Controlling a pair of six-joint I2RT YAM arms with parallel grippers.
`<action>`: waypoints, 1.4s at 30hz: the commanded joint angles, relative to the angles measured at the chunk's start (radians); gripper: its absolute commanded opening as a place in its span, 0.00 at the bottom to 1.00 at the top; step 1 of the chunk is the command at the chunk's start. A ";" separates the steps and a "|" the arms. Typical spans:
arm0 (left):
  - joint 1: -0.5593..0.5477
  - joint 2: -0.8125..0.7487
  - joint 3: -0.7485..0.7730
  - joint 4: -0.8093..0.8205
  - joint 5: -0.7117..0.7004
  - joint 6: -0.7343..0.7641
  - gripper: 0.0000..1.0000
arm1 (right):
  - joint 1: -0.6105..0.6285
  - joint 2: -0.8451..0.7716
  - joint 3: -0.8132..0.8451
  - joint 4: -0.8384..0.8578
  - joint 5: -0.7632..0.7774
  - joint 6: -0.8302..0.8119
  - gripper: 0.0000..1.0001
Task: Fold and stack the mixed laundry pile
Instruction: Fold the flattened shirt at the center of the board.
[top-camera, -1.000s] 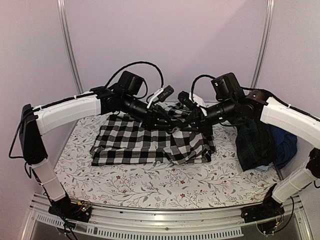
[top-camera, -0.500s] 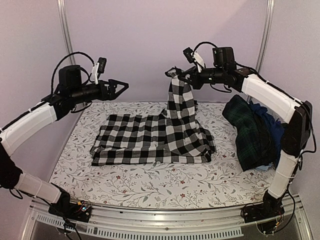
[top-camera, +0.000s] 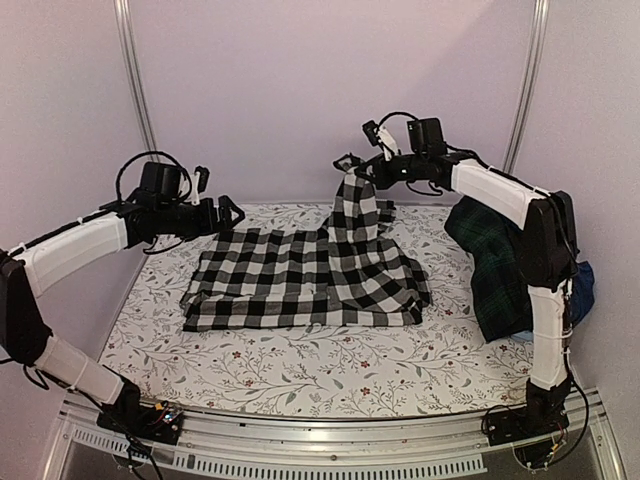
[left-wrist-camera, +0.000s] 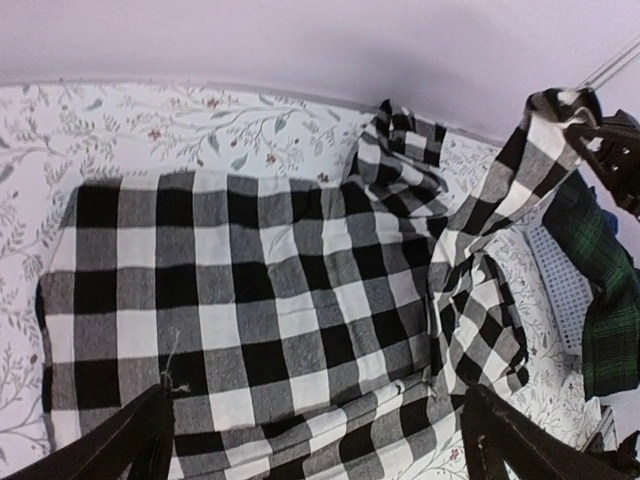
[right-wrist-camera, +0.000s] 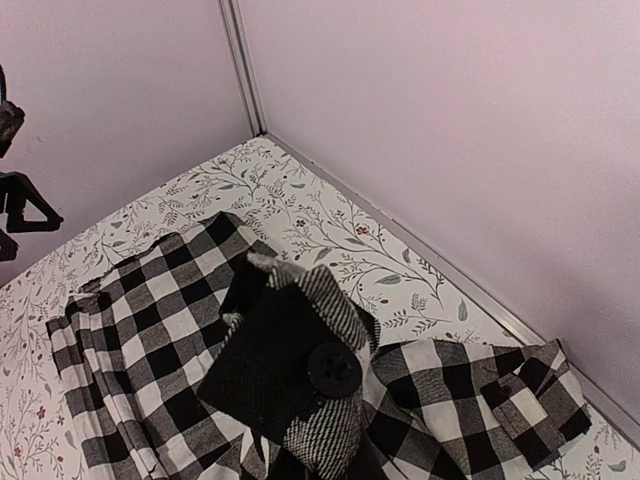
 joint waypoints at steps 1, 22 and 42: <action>0.010 0.023 -0.062 -0.056 -0.008 -0.102 1.00 | 0.033 0.015 -0.022 0.002 0.024 0.030 0.00; 0.124 0.038 -0.148 -0.075 0.079 -0.246 1.00 | 0.366 0.106 -0.002 -0.182 0.153 0.253 0.00; 0.144 0.039 -0.273 0.023 0.229 -0.261 0.88 | 0.314 0.069 -0.096 0.003 -0.351 0.459 0.70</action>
